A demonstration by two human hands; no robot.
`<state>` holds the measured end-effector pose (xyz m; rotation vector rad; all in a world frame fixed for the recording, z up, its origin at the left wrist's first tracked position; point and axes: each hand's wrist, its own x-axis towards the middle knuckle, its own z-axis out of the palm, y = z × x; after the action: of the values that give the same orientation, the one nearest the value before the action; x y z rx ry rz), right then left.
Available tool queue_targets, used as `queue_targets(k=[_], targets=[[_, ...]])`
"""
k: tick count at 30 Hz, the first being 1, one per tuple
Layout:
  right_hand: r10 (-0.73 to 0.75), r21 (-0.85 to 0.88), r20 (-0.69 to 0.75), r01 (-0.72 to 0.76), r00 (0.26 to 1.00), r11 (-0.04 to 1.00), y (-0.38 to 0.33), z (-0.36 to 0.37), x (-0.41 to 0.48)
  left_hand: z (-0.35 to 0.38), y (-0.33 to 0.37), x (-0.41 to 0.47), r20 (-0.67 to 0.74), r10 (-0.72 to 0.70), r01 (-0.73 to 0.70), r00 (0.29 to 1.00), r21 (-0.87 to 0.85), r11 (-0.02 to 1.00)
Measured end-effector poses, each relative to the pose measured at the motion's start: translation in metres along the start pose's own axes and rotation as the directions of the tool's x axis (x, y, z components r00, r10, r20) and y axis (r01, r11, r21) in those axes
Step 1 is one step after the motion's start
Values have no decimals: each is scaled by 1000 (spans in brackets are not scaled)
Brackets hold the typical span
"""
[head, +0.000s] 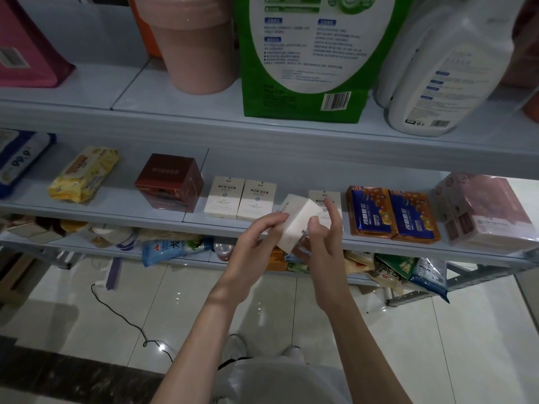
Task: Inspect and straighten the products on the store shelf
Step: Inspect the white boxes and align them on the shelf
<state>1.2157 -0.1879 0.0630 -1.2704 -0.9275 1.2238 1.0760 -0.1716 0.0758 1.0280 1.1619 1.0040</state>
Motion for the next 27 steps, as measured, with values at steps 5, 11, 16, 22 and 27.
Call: queue_targets(k=[5, 11, 16, 22, 27], targets=[[-6, 104, -69, 13, 998, 994, 4, 0, 2, 4, -7, 1, -48, -1, 5, 999, 88, 996], [5, 116, -71, 4, 997, 993, 15, -3, 4, 7, -13, 5, -174, -77, 97, 982, 111, 989], [-75, -178, -90, 58, 993, 982, 25, -13, 7, 2, -19, 8, -213, -92, 110, 973, 73, 991], [-143, -466, -72, 93, 987, 880, 43, -22, 11, -8, -44, 17, -203, 10, 37, 979, 227, 973], [-123, -591, -48, 71, 991, 803, 57, -26, 16, -8, -57, 26, -146, 120, -40, 982, 459, 887]])
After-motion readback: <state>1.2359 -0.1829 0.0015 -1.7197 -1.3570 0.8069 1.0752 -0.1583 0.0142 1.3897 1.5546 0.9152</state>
